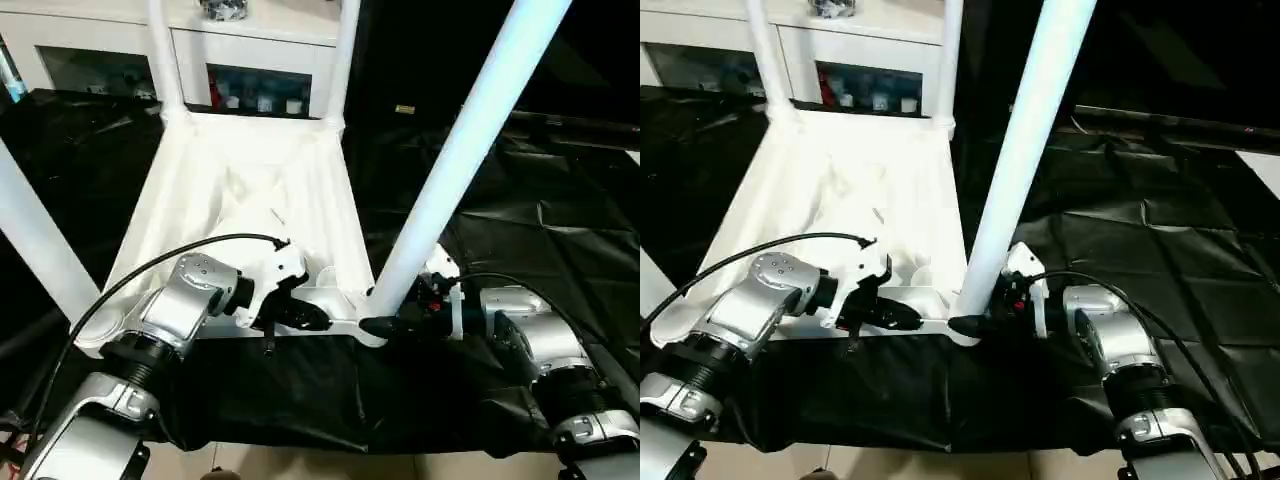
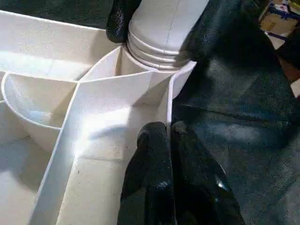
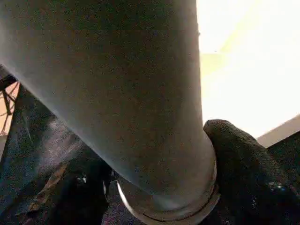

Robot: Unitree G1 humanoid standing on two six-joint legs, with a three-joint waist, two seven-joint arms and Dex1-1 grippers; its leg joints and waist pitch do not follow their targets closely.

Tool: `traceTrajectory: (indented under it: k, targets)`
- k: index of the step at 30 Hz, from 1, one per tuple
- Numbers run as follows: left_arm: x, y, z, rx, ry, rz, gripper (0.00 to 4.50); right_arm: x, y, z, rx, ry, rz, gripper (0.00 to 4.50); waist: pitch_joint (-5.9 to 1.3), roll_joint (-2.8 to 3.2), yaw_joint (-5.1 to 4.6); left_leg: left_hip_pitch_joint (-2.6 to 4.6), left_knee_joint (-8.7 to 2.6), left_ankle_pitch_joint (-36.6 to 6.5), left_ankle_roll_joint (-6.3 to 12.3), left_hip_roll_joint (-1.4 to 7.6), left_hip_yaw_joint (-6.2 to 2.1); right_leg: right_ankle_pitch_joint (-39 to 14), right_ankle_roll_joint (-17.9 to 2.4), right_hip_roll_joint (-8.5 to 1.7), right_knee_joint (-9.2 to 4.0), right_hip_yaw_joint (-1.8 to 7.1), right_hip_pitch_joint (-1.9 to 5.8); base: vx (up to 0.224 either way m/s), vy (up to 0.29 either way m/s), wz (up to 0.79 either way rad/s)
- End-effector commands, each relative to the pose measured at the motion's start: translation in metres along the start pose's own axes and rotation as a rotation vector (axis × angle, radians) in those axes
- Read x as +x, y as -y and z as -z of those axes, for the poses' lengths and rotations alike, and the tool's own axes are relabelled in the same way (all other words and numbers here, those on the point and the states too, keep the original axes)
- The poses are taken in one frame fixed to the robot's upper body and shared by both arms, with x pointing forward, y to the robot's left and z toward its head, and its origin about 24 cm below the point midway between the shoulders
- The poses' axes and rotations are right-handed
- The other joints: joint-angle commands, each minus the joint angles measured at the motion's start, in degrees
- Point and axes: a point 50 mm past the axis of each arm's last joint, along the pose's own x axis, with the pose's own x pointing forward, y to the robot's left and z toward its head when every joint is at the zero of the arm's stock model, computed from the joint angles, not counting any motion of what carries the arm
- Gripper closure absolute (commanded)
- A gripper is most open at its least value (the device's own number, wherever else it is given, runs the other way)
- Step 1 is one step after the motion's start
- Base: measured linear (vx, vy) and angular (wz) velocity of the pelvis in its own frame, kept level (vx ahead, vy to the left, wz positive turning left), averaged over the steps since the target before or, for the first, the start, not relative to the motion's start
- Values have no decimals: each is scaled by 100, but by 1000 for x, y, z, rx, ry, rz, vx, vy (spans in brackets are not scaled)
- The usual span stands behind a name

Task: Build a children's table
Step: Rotate leg to tighten

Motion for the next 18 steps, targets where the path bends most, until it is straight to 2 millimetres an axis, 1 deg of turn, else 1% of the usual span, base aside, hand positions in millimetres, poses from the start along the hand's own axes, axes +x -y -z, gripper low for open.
traceTrajectory:
  k: [1, 3, 4, 6, 7, 8, 9, 10, 11, 12, 13, 14, 15, 16, 17, 18]
  targets:
    - [-1, -8, -11, 18, 44, -82, 450, 28, -18, 2, -12, 1, -162, 172, -317, 8, -55, 41, -391, -1264, 174, -37, 113, -1164, -1210, -84, -391, 50, 256, 0, 0, 0]
    - [-2, -7, -10, 17, 44, -81, 450, 29, -17, 2, -11, 6, -146, 178, -315, 18, -60, 43, -394, -1287, 170, -36, 110, -1205, -1205, -85, -392, 49, 254, 0, 0, 0]
    - [-2, -7, -10, 14, 43, -88, 450, 31, -14, 0, -14, 15, -107, 181, -312, 30, -63, 46, -397, -1308, 167, -36, 110, -1225, -1203, -84, -396, 49, 249, 0, 0, 0]
    - [-1, -7, -10, 8, 43, -106, 450, 34, -8, -2, -19, 31, -33, 183, -308, 27, -80, 34, -412, -1369, 112, -37, 102, -1347, -1175, -91, -405, 46, 252, 0, 0, 0]
    - [1, -7, -10, -11, 47, -154, 450, 41, 4, -6, -1, 64, 130, 184, -298, 20, -130, 37, -422, -1558, 12, -35, 97, -1632, -1138, -105, -420, 45, 222, 0, 0, 0]
    - [3, -7, -10, -18, 48, -176, 450, 43, 9, -6, 18, 74, 193, 184, -293, 20, -175, 16, -432, -1620, -32, -45, 87, -1760, -1118, -99, -419, 39, 223, 0, 0, 0]
    - [4, -7, -10, -21, 48, -183, 450, 44, 10, -6, 24, 77, 211, 184, -288, 28, -211, 7, -445, -1692, -89, -47, 68, -1966, -1078, -110, -431, 29, 223, 0, 0, 0]
    - [8, -8, -12, -37, 57, -228, 450, 49, 17, -7, 53, 93, 315, 184, -286, -4, -267, -15, -455, -1762, -156, -51, 44, -2284, -935, -111, -456, 8, 236, 0, 0, 0]
    - [10, -8, -13, -45, 62, -245, 450, 51, 20, -8, 58, 99, 350, 185, -280, 17, -310, -17, -460, -1812, -184, -54, 31, -2452, -857, -114, -477, 8, 231, 0, 0, 0]
    - [13, -7, -15, -56, 73, -272, 450, 56, 22, -9, 81, 115, 394, 185, -293, -12, -331, -15, -448, -1778, -167, -51, 36, -2402, -834, -113, -487, 15, 223, 0, 0, 0]
    - [15, -7, -16, -64, 81, -290, 450, 59, 23, -10, 99, 125, 423, 185, -295, -5, -343, -24, -448, -1743, -154, -49, 35, -2312, -859, -110, -470, 20, 228, 0, 0, 0]
    - [22, -6, -20, -77, 99, -336, 450, 70, 24, -14, 144, 151, 482, 185, -298, -37, -366, -36, -444, -1659, -128, -53, 45, -2189, -885, -103, -468, 22, 228, 0, 0, 0]
    - [22, -6, -20, -77, 99, -336, 450, 70, 24, -14, 144, 151, 482, 185, -302, -19, -376, -22, -444, -1632, -126, -41, 47, -2108, -918, -110, -457, 29, 216, 0, 0, 0]
    - [24, -5, -22, -81, 105, -347, 450, 73, 24, -15, 153, 157, 498, 185, -310, -24, -391, -6, -423, -1583, -79, -54, 59, -1982, -951, -89, -459, 29, 208, 0, 0, 0]
    - [25, -5, -23, -83, 108, -352, 450, 76, 25, -15, 165, 158, 531, 185, -317, -21, -393, -8, -416, -1518, -42, -57, 69, -1854, -979, -81, -451, 34, 215, 0, 0, 0]
    - [28, -5, -25, -87, 118, -363, 450, 78, 26, -15, 170, 151, 557, 185, -322, -11, -393, -8, -406, -1389, 19, -59, 83, -1572, -1048, -70, -431, 41, 211, 0, 0, 0]
